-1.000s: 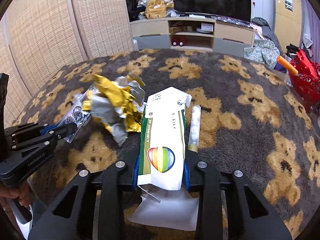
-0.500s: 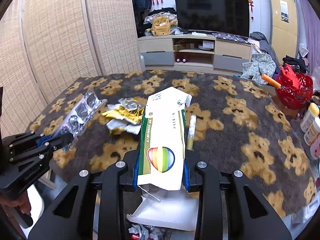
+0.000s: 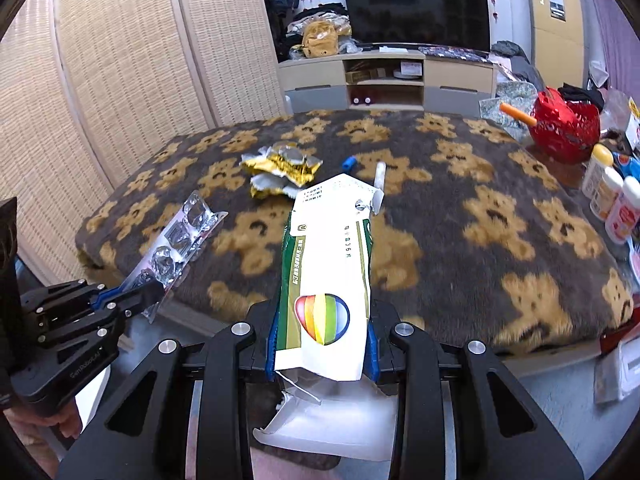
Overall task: Collect trash
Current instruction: 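Lower both items into the black bin and open both tools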
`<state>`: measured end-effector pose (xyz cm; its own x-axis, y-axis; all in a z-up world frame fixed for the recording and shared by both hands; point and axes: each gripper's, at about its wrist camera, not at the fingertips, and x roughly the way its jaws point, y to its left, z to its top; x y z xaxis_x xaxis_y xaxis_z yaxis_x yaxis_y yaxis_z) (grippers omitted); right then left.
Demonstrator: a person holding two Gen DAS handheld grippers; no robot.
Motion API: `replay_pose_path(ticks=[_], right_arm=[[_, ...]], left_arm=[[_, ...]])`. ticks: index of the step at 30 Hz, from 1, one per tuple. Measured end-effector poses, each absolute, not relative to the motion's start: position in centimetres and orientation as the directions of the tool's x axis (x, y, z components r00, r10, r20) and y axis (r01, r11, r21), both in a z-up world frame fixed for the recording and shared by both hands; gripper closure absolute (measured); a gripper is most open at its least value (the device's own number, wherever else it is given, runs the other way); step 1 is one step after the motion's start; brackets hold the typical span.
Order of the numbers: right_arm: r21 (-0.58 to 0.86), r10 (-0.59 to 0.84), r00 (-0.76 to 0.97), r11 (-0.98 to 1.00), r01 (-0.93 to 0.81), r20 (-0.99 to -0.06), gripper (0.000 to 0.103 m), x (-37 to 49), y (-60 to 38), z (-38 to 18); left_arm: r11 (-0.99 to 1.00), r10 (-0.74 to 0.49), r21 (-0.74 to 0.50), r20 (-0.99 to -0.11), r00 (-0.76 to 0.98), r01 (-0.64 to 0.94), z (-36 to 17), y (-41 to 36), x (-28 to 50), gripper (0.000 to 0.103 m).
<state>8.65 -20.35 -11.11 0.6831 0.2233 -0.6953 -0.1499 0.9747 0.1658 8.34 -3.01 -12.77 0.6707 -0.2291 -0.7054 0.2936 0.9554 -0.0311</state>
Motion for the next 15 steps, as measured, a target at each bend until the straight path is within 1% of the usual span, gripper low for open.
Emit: replay_pose_path(ticks=[8,15], right_arm=[[0.200,0.257,0.618,0.967,-0.161,-0.743,0.070,5.3,-19.5,-14.4],[0.239,0.289,0.532,0.957,-0.162,-0.796,0.070,3.3,-18.5,-18.5]], left_arm=[[0.953,-0.224,-0.038,-0.756,0.615,0.300,-16.6,-2.8,5.3,0.096],[0.953,-0.227,-0.067,-0.805,0.549,0.296,-20.3,-2.4,3.5,0.096]])
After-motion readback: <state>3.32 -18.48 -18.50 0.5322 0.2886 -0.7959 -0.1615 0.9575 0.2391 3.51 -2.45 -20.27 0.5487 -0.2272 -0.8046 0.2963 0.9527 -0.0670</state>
